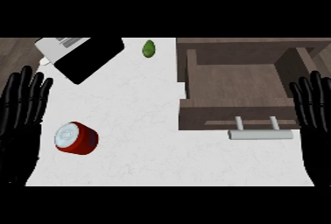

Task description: Pick up the can, place it into the drawer and close the drawer

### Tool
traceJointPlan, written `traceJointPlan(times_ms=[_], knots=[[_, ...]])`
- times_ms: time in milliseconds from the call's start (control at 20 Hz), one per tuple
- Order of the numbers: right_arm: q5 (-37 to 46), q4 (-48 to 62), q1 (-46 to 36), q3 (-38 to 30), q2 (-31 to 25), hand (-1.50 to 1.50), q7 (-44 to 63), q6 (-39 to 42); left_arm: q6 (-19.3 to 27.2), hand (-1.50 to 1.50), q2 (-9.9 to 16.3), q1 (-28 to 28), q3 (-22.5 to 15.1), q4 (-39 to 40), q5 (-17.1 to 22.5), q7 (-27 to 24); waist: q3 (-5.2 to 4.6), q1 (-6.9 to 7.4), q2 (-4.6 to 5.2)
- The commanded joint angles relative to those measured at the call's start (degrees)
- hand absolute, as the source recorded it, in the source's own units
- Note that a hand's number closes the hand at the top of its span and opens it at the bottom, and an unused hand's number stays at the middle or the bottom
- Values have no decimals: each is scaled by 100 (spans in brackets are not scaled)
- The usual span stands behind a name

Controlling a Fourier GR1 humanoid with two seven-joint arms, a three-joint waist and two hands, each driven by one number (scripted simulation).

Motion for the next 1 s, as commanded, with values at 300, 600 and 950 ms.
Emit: traceJointPlan(times_ms=[300,600,950], knots=[[226,342,183,-92,68,-150,837,-310,-1648,-150,866,929,-114,264,1394,455,-132,51,-60],[-39,193,470,-434,-150,-150,896,-101,-2354,-150,1545,1265,745,24,2400,830,-119,35,-99],[-40,-500,1171,-256,2,-150,1121,39,-2593,-150,1208,1570,1118,-129,2583,927,-122,9,-102]])
